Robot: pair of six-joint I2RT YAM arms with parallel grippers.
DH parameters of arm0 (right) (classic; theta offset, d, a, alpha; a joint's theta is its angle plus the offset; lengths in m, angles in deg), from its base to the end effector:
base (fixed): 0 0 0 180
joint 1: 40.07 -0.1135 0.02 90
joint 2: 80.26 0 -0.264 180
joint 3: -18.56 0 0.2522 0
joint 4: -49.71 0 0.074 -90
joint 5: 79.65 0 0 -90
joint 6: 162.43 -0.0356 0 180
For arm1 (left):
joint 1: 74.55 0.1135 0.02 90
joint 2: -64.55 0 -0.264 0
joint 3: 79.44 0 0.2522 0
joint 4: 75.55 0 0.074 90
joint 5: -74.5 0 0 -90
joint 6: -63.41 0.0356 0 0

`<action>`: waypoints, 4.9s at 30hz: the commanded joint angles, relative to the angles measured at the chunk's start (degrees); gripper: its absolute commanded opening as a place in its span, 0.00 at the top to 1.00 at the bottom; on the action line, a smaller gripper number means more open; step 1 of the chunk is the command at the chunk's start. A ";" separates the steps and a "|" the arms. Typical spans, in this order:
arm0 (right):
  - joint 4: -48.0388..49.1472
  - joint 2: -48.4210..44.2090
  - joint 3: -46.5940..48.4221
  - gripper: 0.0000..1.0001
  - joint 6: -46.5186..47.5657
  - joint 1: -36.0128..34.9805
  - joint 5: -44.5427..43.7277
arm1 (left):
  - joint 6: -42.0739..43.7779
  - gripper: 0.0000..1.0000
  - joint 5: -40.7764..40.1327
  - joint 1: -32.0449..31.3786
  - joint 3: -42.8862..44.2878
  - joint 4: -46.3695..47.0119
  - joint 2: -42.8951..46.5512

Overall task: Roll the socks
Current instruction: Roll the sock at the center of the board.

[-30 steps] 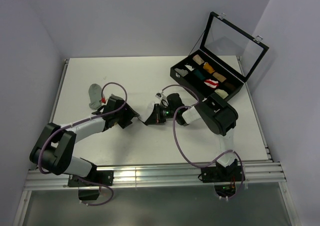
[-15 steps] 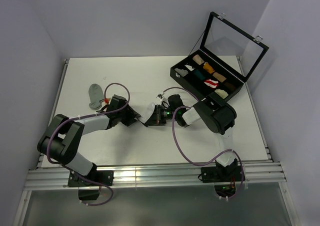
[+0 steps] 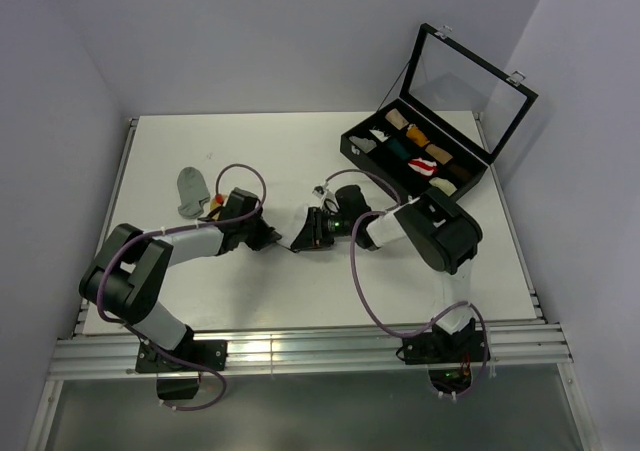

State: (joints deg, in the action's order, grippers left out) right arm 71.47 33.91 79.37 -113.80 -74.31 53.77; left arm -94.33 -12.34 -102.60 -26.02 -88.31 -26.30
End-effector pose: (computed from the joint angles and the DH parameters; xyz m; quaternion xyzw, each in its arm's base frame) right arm 0.2869 0.2248 0.0997 -0.1297 0.8207 0.5330 0.1602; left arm 0.2588 -0.1401 0.1400 -0.3102 0.8873 -0.2699 0.2090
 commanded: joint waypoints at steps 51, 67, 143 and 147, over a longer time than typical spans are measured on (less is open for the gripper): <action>-21.90 -18.73 6.04 0.54 38.64 -23.59 -51.77 | 12.90 1.00 -1.05 -0.86 11.49 -14.97 -3.99; -22.43 -11.69 7.45 0.56 38.82 -24.56 -52.30 | 12.55 1.00 -0.79 -0.86 11.84 -15.32 -4.16; -24.11 -18.00 1.65 0.43 23.95 -9.96 -39.08 | 9.65 0.92 -2.89 -1.65 10.35 -13.91 -7.06; -21.39 -21.61 -0.20 0.43 29.65 -15.41 -49.21 | 10.70 0.92 -2.89 -1.65 12.10 -15.32 -7.68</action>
State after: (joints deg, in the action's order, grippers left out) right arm 48.76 15.48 80.57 -91.17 -86.97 18.12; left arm -86.88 -12.86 -104.00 -15.29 -97.87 -32.39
